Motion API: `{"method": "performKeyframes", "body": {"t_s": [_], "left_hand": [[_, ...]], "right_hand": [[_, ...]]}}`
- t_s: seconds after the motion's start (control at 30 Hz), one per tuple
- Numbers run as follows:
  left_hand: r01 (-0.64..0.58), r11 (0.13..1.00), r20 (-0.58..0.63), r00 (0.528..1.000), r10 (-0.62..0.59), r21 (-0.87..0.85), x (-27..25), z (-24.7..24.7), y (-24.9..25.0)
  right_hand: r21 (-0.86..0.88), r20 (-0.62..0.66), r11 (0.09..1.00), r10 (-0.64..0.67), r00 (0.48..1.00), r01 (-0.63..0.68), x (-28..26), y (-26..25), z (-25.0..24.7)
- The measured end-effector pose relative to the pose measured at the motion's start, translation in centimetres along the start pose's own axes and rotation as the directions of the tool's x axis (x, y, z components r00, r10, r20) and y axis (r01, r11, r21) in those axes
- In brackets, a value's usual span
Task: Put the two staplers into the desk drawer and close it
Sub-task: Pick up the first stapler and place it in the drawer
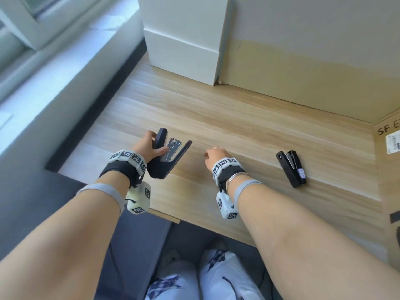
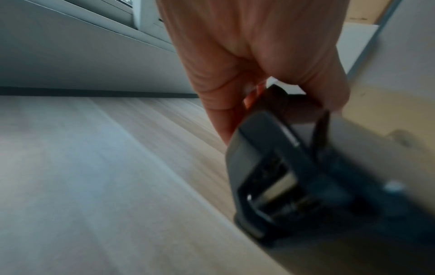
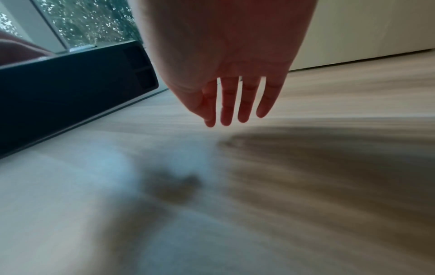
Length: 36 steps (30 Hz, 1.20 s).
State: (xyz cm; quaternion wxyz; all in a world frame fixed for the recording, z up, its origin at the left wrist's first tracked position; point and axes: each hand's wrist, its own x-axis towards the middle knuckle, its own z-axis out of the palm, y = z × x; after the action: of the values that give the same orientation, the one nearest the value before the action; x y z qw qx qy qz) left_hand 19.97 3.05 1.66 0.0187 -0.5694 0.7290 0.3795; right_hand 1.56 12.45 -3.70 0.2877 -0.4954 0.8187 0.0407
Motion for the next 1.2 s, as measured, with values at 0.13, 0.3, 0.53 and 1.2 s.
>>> {"method": "performKeyframes", "body": {"t_s": [0.13,0.3,0.53,1.2], "left_hand": [[0.014,0.999,0.038,0.999,-0.013,-0.031,-2.1,-2.1,-4.7],[0.065,0.992,0.038,0.997,-0.061,-0.105,-5.0,-4.3,-11.1],[0.144,0.979,-0.004,0.989,-0.146,-0.146,-8.8,-5.6,-19.7],[0.54,0.836,-0.051,0.842,-0.538,0.098,-5.1,8.8,-31.1]], "right_hand": [[0.021,-0.069,0.999,-0.022,0.997,0.024,-0.2,-3.5,2.2],[-0.024,-0.107,0.999,-0.03,0.994,0.027,-0.5,-6.8,4.3],[0.009,-0.179,0.997,-0.068,0.982,0.071,-0.8,-11.0,8.2],[-0.041,-0.525,0.999,-0.01,0.851,-0.013,0.0,-12.0,14.1]]}}
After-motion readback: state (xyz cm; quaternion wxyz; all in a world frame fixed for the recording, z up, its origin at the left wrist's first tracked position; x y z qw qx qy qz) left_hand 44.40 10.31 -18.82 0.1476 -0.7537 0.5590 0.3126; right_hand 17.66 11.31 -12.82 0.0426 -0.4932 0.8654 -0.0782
